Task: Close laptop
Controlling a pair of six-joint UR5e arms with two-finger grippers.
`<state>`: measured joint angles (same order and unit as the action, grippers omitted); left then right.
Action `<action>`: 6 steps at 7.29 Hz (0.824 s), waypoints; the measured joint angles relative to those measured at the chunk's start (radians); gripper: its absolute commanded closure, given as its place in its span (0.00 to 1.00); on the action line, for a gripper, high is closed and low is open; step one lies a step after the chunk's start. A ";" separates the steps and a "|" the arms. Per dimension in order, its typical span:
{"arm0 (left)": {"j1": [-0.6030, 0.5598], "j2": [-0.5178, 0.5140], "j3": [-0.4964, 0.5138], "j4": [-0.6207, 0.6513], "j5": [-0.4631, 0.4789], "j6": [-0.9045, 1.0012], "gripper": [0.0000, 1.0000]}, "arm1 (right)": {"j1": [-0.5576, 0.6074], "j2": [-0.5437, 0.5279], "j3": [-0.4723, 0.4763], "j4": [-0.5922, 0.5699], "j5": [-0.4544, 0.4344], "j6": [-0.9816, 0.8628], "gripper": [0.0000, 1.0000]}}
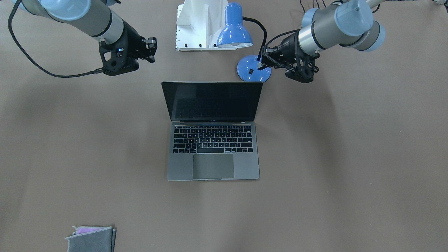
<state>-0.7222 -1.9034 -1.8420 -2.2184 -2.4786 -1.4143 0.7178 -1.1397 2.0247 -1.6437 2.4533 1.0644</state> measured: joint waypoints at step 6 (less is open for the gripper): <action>-0.004 -0.085 0.028 -0.003 0.094 0.011 1.00 | 0.033 0.044 -0.153 0.341 -0.136 0.108 1.00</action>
<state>-0.7262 -1.9886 -1.8143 -2.2213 -2.3841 -1.4031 0.7505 -1.0960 1.8718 -1.3026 2.3177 1.1723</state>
